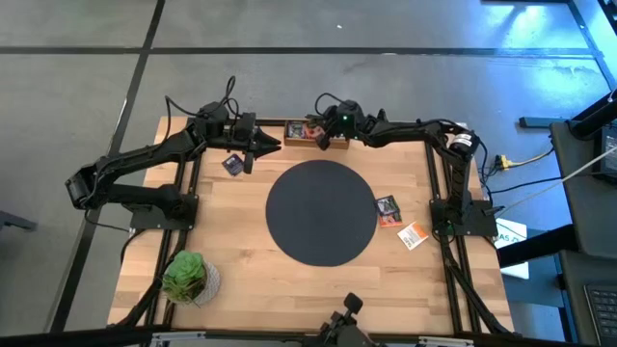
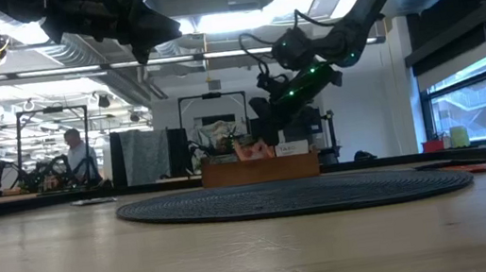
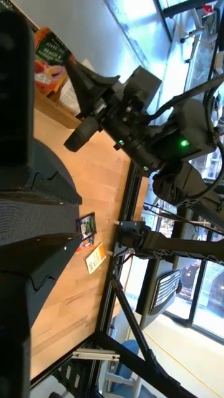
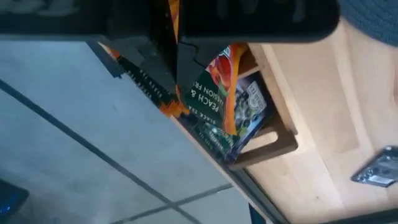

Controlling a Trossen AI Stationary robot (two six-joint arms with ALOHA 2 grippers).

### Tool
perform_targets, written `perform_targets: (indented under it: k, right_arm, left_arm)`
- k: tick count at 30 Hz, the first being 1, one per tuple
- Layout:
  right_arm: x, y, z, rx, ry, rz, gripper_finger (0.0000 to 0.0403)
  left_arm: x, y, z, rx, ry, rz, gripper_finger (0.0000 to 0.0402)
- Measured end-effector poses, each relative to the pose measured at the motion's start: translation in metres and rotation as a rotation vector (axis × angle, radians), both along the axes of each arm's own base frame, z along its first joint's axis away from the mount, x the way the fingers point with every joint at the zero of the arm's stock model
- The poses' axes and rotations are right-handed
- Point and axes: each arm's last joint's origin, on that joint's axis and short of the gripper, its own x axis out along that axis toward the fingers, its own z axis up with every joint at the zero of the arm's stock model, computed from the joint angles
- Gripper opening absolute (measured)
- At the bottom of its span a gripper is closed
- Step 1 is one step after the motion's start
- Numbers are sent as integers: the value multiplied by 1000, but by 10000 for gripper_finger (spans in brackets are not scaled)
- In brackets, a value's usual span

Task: Pick & Place Tea
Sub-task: Put the orange tea bag into the middle section of the wooden organizer

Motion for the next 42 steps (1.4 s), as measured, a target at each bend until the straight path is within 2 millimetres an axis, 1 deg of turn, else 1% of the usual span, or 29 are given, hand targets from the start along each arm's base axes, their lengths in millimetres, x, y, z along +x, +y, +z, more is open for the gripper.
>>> perform_targets:
  k: [7, 10, 13, 15, 19, 22, 23, 25, 27, 32, 37, 40, 42]
  right_arm:
    - [0, 2, -2, 19, 10, -2, 15]
    - [0, 2, -2, 23, 15, 0, 30]
    - [-1, 2, -1, 27, 18, -5, 57]
    - [-4, 0, 4, 19, 10, -18, 78]
    - [-12, -2, 22, -7, -2, -59, 119]
    - [-17, -4, 36, -40, -18, -75, 136]
    - [-19, -4, 40, -58, -19, -53, 140]
    - [-22, -3, 47, -74, 1, 56, 142]
    - [-21, -5, 55, -22, 25, 150, 140]
    - [-11, -15, 77, 125, 151, 153, 126]
    - [4, -26, 100, 136, 211, 174, 113]
    - [11, -32, 99, 168, 240, 172, 107]
    - [15, -35, 94, 182, 252, 171, 104]
  left_arm:
    - [0, 0, 0, 0, 0, 0, 77]
    - [0, 0, 0, 0, 0, 0, 78]
    - [0, 0, 0, 0, 0, 0, 80]
    - [0, -1, 0, 0, 0, -3, 81]
    - [1, -1, 0, -1, 0, -5, 81]
    - [1, -1, 0, -1, 0, -4, 79]
    - [1, -1, 0, -1, 0, -5, 79]
    - [1, -1, 0, -1, 0, -5, 77]
    - [1, -1, 0, -2, 1, -5, 77]
    - [3, 1, -4, -15, 16, -4, 77]
    - [8, 4, -11, -40, 40, -3, 80]
    - [11, 6, -16, -68, 56, 2, 81]
    - [13, 8, -18, -75, 64, 0, 82]
